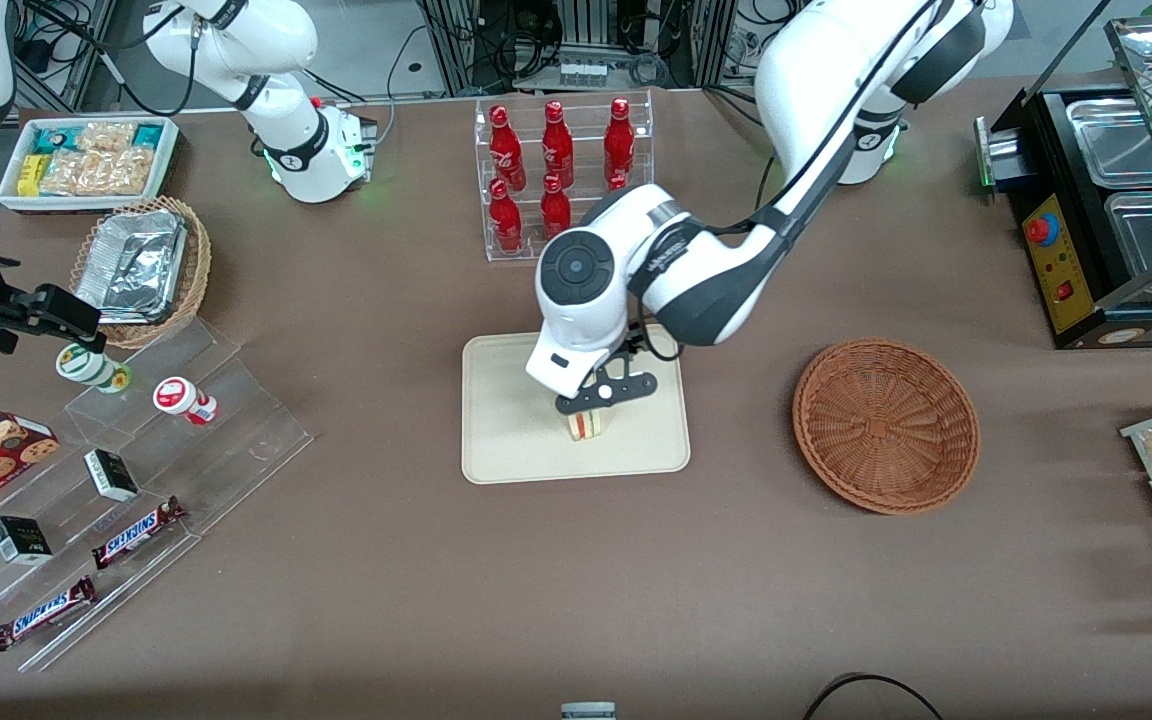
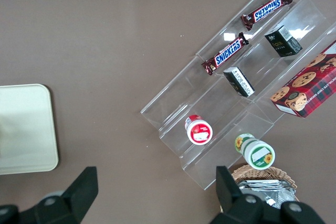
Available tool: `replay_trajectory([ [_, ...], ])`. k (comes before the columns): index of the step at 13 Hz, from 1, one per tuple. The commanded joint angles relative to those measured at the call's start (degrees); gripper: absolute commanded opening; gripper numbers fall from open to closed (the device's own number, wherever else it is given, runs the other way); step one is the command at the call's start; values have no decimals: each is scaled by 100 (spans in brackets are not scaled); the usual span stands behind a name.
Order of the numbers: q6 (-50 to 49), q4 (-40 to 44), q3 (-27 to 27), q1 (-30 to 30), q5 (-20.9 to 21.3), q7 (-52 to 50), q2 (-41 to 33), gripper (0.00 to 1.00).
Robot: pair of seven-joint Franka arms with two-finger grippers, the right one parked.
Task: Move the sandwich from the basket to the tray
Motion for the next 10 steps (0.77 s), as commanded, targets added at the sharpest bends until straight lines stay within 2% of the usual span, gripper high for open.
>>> replay_trajectory([
  [1, -518, -82, -2, 464, -235, 564, -316, 100],
  [3, -748, -529, 33, 702, -263, 1072, -816, 100],
  [10, -565, -2410, 7, 2213, -307, 3549, -2434, 100],
])
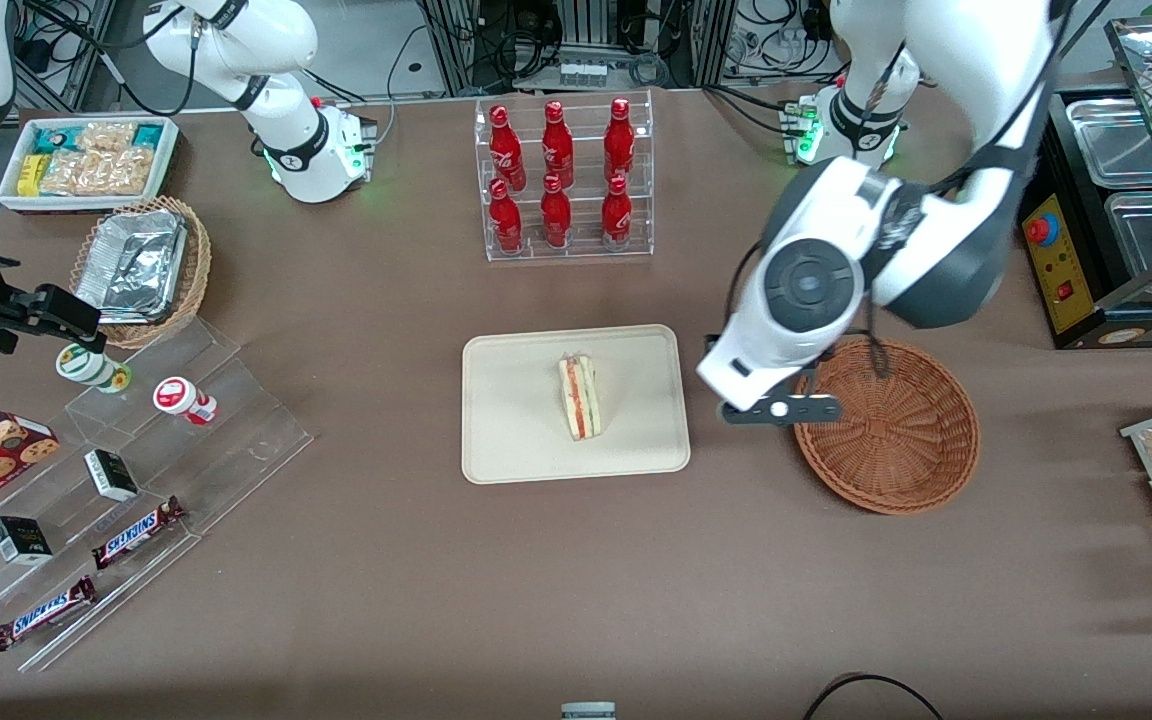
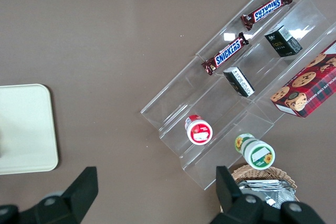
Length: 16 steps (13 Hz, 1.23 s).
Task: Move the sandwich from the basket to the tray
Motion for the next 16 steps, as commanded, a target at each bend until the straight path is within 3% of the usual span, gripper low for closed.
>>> replay_trajectory([
  [1, 299, -941, -22, 527, -140, 921, -815, 100],
  [9, 423, -2400, 22, 1205, -474, 1995, -2406, 100],
  [16, -499, -2087, 988, 1108, -729, 3015, -2857, 100],
])
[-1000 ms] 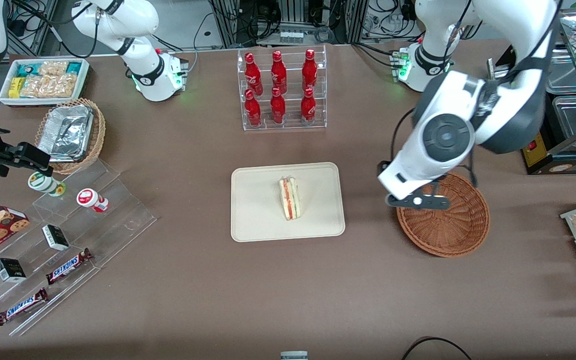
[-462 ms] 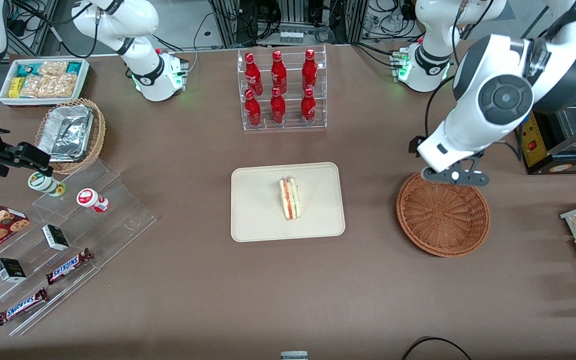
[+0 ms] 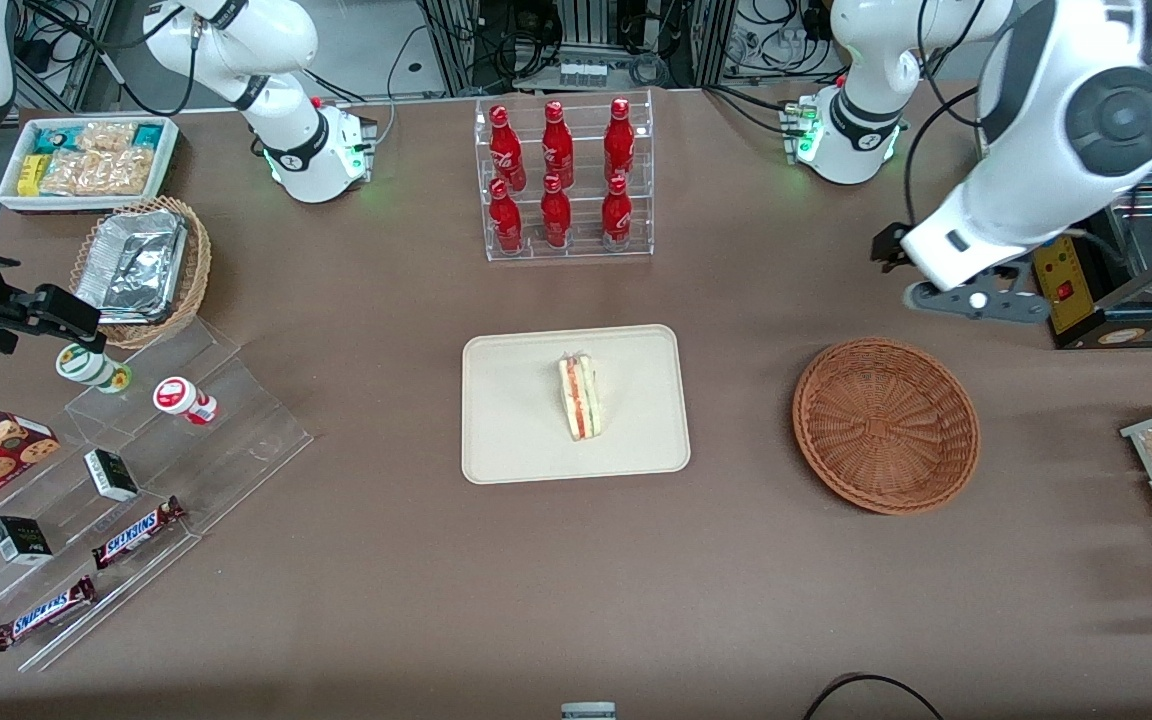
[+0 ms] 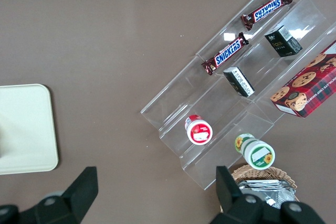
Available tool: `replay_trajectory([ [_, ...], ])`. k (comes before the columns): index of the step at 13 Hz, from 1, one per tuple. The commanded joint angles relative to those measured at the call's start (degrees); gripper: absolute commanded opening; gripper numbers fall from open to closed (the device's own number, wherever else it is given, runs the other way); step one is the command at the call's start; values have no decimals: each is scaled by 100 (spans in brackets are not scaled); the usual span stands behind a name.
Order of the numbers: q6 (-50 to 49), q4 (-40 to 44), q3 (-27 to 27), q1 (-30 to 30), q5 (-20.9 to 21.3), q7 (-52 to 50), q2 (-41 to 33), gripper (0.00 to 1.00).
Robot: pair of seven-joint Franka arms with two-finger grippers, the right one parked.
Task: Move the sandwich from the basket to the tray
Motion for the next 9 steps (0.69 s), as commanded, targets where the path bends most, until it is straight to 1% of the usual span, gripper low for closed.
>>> replay_trajectory([
  [1, -381, 317, 401, -3, -102, 466, -127, 100],
  [3, -452, 781, 631, -3, -120, 765, 21, 100],
  [5, -802, 1545, 702, -3, -120, 854, 416, 100],
  [6, -943, 1793, 711, -3, -102, 863, 523, 100],
  [9, -962, 1830, 912, -3, -111, 1038, 532, 100],
])
